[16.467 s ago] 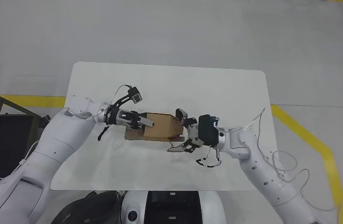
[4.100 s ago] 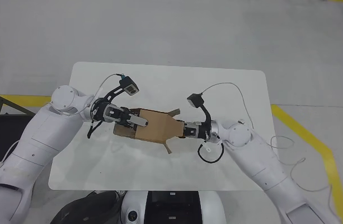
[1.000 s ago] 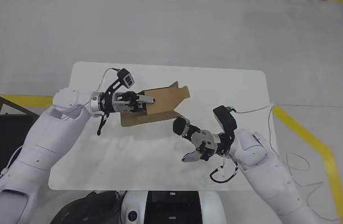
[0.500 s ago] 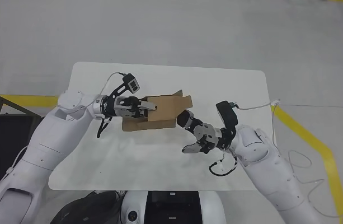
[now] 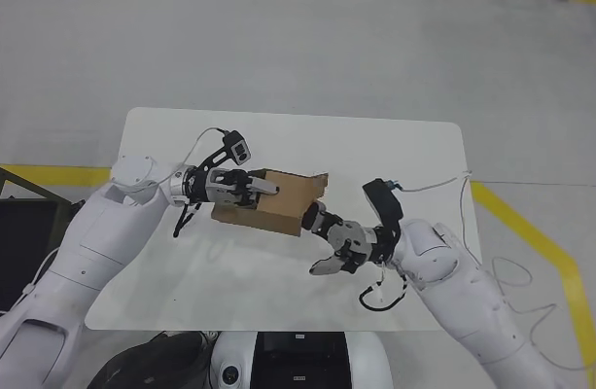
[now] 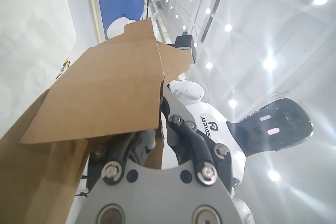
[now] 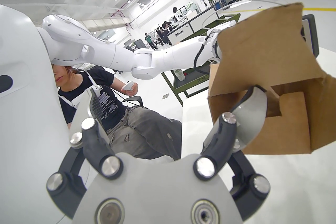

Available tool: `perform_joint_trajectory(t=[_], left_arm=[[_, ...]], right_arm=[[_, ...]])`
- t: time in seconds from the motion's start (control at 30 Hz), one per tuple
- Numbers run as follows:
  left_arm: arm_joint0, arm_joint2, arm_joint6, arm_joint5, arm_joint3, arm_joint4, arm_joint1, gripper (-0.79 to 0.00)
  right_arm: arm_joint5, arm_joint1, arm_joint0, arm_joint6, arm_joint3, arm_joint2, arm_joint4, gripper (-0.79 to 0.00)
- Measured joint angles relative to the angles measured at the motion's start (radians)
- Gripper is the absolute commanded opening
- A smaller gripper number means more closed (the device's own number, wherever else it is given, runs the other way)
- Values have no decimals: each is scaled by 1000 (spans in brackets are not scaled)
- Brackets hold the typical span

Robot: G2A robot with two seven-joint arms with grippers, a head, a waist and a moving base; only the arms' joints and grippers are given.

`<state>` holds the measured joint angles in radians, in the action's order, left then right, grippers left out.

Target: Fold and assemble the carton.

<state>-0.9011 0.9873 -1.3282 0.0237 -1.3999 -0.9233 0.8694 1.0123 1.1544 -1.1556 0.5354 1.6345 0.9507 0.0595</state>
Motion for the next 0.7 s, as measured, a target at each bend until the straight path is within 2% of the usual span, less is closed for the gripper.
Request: perform_joint_trajectory(t=[0.43,0.7], left_arm=[[-26,37,-76,-17,0,3,3,-785],[-42,49,-105,-41,-18,32,2,-785]], right_arm=[[0,-25,-41,-69,-27,110,-23,0],[0,-25,-11,-73,-74,104,-44,0]])
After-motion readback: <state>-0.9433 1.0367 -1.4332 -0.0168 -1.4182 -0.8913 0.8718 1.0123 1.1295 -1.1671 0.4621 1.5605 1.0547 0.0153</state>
